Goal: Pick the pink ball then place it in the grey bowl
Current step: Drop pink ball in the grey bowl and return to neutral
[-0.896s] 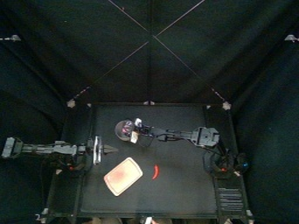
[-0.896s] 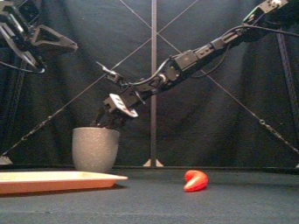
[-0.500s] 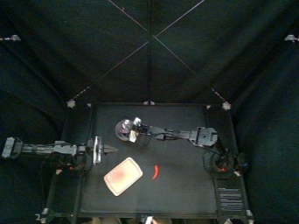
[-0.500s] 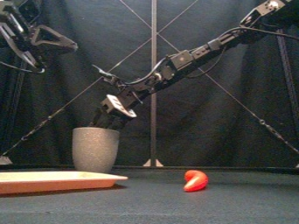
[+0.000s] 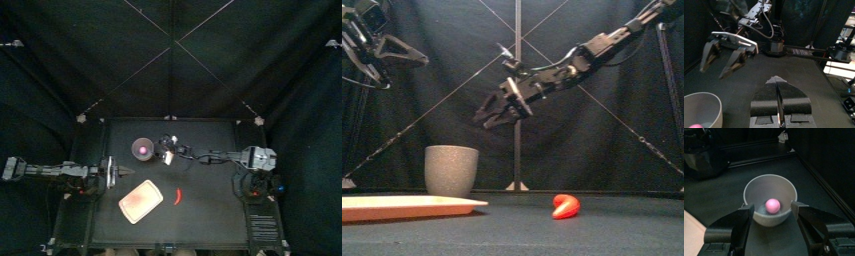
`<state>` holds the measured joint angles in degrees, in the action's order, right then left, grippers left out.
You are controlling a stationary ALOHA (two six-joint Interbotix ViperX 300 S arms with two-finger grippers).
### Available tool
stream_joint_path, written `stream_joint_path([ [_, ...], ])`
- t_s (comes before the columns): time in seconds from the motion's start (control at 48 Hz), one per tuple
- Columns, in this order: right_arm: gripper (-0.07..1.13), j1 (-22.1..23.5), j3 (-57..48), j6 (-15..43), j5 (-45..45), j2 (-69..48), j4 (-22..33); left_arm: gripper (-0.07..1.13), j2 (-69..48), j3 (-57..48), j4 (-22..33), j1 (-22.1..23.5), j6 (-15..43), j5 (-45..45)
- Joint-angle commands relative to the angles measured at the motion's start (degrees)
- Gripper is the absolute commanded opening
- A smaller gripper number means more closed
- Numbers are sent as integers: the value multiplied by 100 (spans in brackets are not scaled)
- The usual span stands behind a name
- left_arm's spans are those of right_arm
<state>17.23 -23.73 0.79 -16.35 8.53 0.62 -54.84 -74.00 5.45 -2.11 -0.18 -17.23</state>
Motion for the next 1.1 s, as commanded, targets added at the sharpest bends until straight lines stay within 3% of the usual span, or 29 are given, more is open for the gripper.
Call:
stream_joint_path([
  [0.021, 93, -123, -958, -26, -694, -800, -202, 2, 18, 70, 9, 9, 0, -44],
  [0.25, 93, -563, -2628, -18, -1969, -1740, -308, 2, 26, -9, 9, -9, 9, -44],
  [0.562, 93, -1310, -3190, -26, -2074, -2610, -308, 2, 26, -62, -9, -26, 26, -44],
  [1.104, 93, -1187, -5045, -18, -1925, -5142, -352, 2, 18, -202, 0, -88, 26, -44],
])
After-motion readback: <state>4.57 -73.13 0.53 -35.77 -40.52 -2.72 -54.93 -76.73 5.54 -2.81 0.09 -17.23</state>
